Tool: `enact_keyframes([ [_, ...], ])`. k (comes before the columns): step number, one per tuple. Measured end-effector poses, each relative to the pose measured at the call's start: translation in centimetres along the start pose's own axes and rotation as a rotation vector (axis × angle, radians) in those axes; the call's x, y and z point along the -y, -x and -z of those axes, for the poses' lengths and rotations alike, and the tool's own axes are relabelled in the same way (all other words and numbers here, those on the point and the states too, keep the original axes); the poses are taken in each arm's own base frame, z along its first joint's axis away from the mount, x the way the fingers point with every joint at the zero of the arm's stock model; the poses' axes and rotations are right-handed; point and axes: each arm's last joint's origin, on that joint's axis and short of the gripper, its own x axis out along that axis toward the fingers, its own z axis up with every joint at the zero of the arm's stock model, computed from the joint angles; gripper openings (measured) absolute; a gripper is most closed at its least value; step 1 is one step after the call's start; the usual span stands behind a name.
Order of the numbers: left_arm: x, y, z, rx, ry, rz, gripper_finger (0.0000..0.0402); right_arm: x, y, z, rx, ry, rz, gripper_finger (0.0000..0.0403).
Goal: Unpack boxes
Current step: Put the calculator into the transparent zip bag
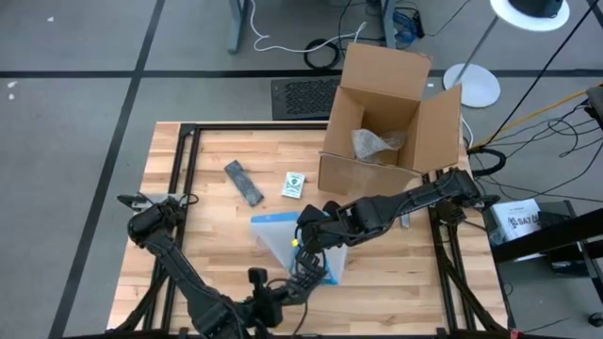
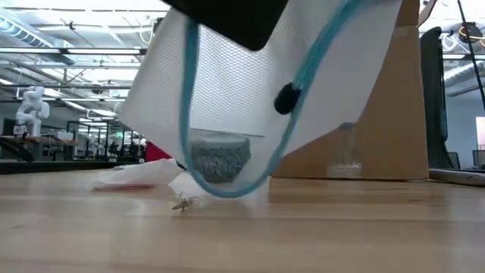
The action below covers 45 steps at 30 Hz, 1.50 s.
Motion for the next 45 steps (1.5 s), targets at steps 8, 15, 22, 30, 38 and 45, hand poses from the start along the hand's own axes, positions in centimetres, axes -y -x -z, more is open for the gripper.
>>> enact_keyframes([
  [8, -1.5, -0.3, 1.0, -0.097, 0.104, -0.105, 0.0027, -0.4, 0.2, 0.4, -0.003, 0.000, -0.007, 0.0000],
  [15, -3.0, -1.3, 0.9, -0.140, 0.120, -0.184, 0.0027, -1.1, 0.4, 1.2, -0.003, 0.003, -0.021, 0.0000],
  [22, -5.7, -4.6, 0.2, -0.230, 0.170, -0.251, 0.0044, -2.3, 0.9, 2.4, -0.011, 0.002, -0.067, 0.0000],
  [30, -6.4, -5.9, -0.5, -0.221, 0.120, -0.243, 0.0206, -2.6, 1.2, 3.3, -0.042, -0.004, -0.062, 0.0000],
  [38, -5.5, -4.6, -0.8, -0.143, 0.056, -0.245, 0.0283, -2.5, 1.3, 3.3, -0.046, 0.000, -0.058, 0.0000],
  [45, -5.6, -3.8, -0.3, -0.106, 0.055, -0.328, 0.0284, -2.3, 2.9, 3.1, -0.020, -0.003, -0.082, 0.0000],
])
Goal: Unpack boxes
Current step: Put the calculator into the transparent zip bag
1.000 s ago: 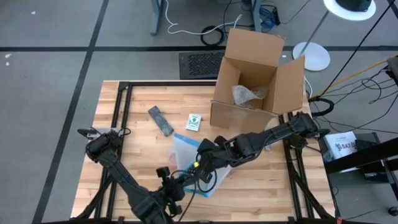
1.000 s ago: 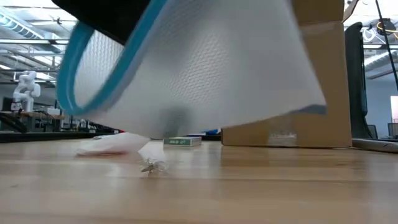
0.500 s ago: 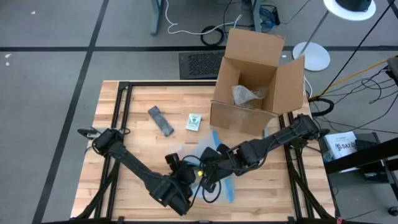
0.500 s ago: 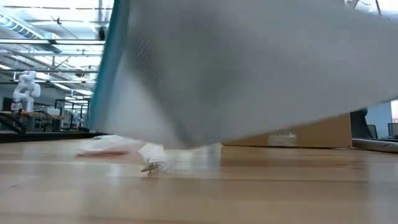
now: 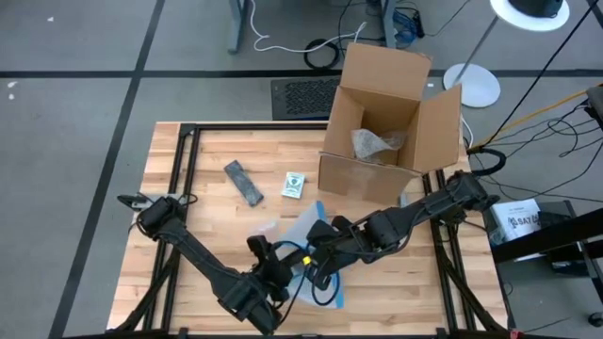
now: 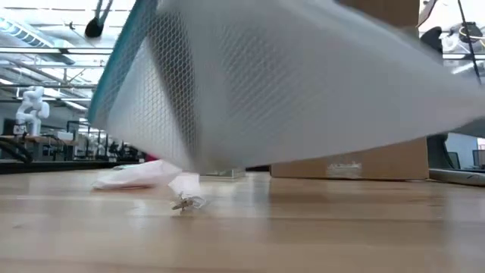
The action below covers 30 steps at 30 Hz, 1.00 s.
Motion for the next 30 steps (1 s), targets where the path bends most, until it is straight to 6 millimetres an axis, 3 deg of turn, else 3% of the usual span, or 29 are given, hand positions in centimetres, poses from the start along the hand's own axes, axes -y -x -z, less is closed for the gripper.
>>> enact_keyframes([
  [16, 0.6, 3.3, 2.0, 0.129, 0.067, -0.040, 0.0285, 0.4, 2.4, 0.0, 0.021, 0.005, -0.002, 0.0000],
  [24, -0.2, 2.1, 1.4, 0.126, 0.134, -0.095, 0.0285, 0.4, 2.4, 0.0, 0.024, 0.007, -0.003, 0.0000],
  [30, 0.5, 1.6, 0.8, 0.087, 0.115, -0.021, 0.0285, 0.5, 2.4, 0.1, 0.021, 0.017, 0.007, 0.0000],
])
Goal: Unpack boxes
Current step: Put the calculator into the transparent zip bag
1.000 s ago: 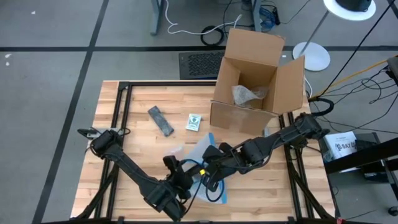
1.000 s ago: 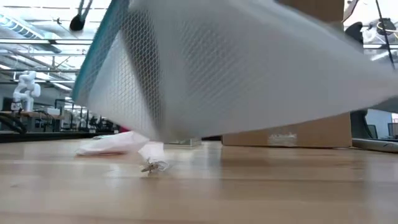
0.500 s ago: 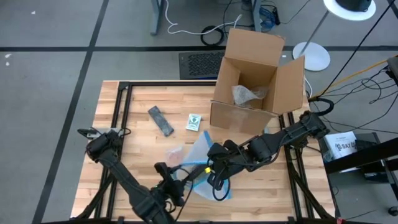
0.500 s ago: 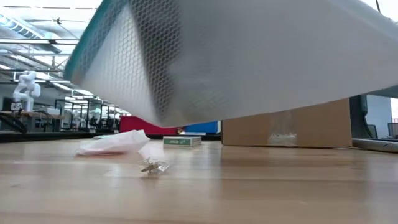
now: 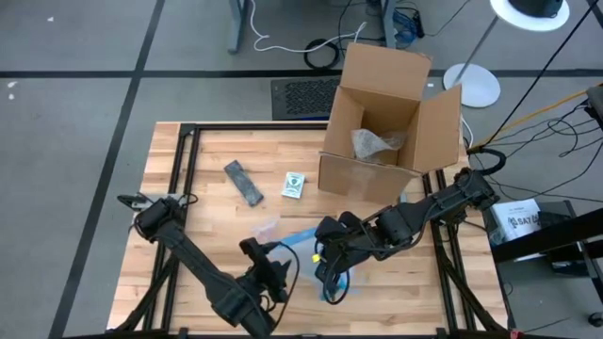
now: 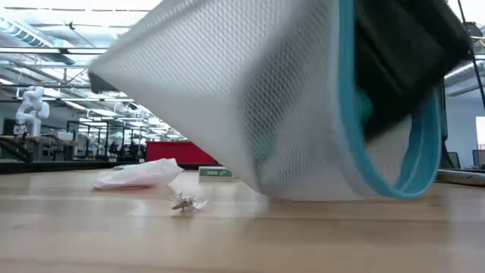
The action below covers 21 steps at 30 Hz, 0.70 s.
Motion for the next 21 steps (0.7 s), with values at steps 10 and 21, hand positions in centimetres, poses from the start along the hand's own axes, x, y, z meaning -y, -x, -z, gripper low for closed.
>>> enact_keyframes([
  [10, 0.8, 3.8, -0.5, 0.136, -0.126, 0.074, 0.0285, 0.7, -0.2, 0.4, -0.093, 0.045, 0.041, 0.0000],
  [21, 0.9, 4.1, -0.6, 0.120, -0.152, 0.097, 0.0285, 1.5, -3.5, 2.1, -0.241, 0.114, 0.235, 0.0019],
])
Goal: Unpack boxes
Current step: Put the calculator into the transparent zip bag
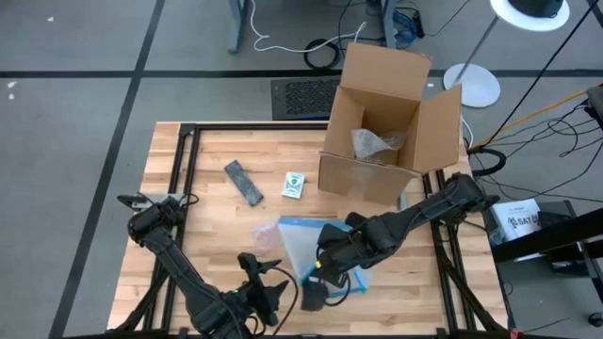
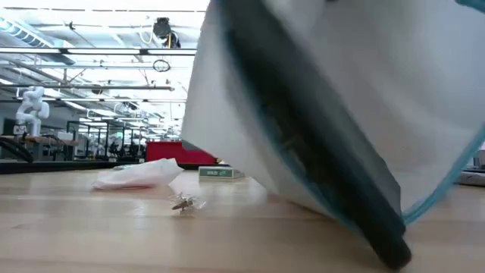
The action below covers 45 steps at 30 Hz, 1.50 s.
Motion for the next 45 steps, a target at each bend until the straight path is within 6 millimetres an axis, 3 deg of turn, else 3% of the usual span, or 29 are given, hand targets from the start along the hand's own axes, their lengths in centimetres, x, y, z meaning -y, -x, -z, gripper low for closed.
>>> enact_keyframes([
  [7, 1.0, -0.6, 1.3, -0.140, -0.006, 0.115, 0.0285, -0.6, -1.8, 0.0, -0.012, 0.040, 0.045, 0.0044],
  [11, 2.3, -1.3, 3.7, -0.160, 0.026, 0.107, 0.0277, -0.7, -2.0, 0.0, -0.011, 0.044, 0.054, 0.0051],
  [18, 5.5, -4.2, 7.8, -0.128, 0.240, 0.184, 0.0241, -1.0, -2.0, 0.3, -0.005, 0.052, 0.054, 0.0052],
  [22, 6.2, -5.1, 7.8, -0.042, 0.354, 0.187, 0.0237, -0.9, -2.0, 0.3, 0.008, 0.037, 0.064, 0.0052],
  [27, 5.1, -6.6, 7.7, -0.054, 0.447, 0.094, 0.0237, -0.9, -2.0, 0.3, 0.013, 0.031, 0.066, 0.0052],
  [39, 3.8, -11.8, 7.9, -0.211, 0.426, 0.028, 0.0232, -1.2, -1.9, 0.3, 0.049, 0.039, 0.068, 0.0052],
  [42, 3.6, -12.1, 8.1, -0.239, 0.410, 0.023, 0.0191, -1.3, -1.8, 0.7, 0.053, 0.076, 0.092, 0.0052],
  [45, 3.3, -12.2, 8.3, -0.265, 0.368, 0.012, 0.0099, -1.2, -1.6, 1.4, 0.044, 0.139, 0.140, 0.0055],
])
